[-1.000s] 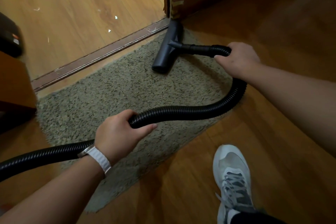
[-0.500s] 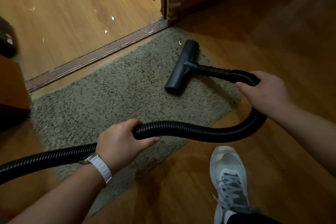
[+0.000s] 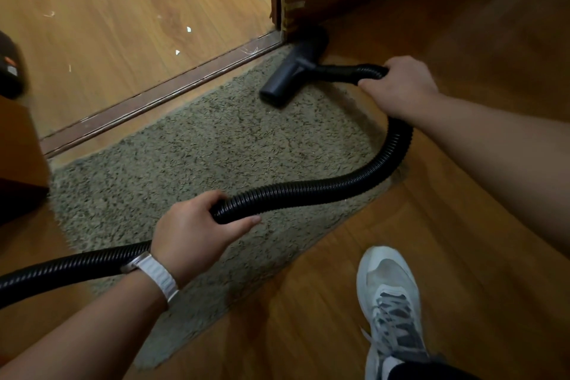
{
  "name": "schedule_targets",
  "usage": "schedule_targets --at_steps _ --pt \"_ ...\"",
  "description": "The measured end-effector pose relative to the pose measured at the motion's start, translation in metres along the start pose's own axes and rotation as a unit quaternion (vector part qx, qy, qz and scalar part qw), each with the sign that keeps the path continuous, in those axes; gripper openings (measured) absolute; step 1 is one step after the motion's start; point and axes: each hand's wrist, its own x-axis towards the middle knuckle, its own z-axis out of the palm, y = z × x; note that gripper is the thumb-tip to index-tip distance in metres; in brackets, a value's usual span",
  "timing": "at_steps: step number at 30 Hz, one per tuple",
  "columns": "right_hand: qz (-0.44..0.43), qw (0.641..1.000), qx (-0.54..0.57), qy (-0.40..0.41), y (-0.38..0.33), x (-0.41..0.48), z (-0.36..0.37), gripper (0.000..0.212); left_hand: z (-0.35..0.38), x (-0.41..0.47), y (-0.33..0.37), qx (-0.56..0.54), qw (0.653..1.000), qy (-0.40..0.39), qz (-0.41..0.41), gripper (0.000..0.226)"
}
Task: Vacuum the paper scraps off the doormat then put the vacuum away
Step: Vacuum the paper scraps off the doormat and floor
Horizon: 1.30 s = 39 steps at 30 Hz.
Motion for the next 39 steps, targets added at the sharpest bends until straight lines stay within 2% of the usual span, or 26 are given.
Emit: schedule_targets --at_steps 9,14,21,26,29,36,39 --pt "-0.025 0.999 -0.047 -0.006 0.008 -0.014 0.008 0.028 0.007 -0.009 0.003 0.024 0.999 -0.028 0.003 0.059" --pt "-0.048 0.996 -0.069 -0.014 0.021 -0.033 0.011 0.025 0.01 -0.014 0.001 0.049 0.998 -0.027 0.037 0.065" --pt "-0.098 0.993 -0.061 -0.031 0.036 -0.067 0.007 0.023 0.014 -0.019 -0.002 0.101 0.99 -0.023 0.095 0.076" --pt "-0.122 0.991 -0.046 -0.014 0.037 -0.069 0.009 0.021 0.015 -0.021 -0.001 0.119 0.988 -0.047 0.092 0.08" --pt "-0.107 0.993 -0.052 0.005 0.031 -0.056 0.007 0.025 0.016 -0.02 0.0 0.104 0.991 -0.036 0.081 0.079" --pt "-0.012 0.998 -0.04 0.05 0.024 -0.018 0.002 0.038 0.009 -0.011 0.005 0.05 0.997 -0.047 0.024 0.064" --pt "-0.005 0.998 -0.032 0.047 0.015 -0.009 0.005 0.038 0.007 -0.009 0.005 0.03 0.998 -0.049 0.016 0.061"
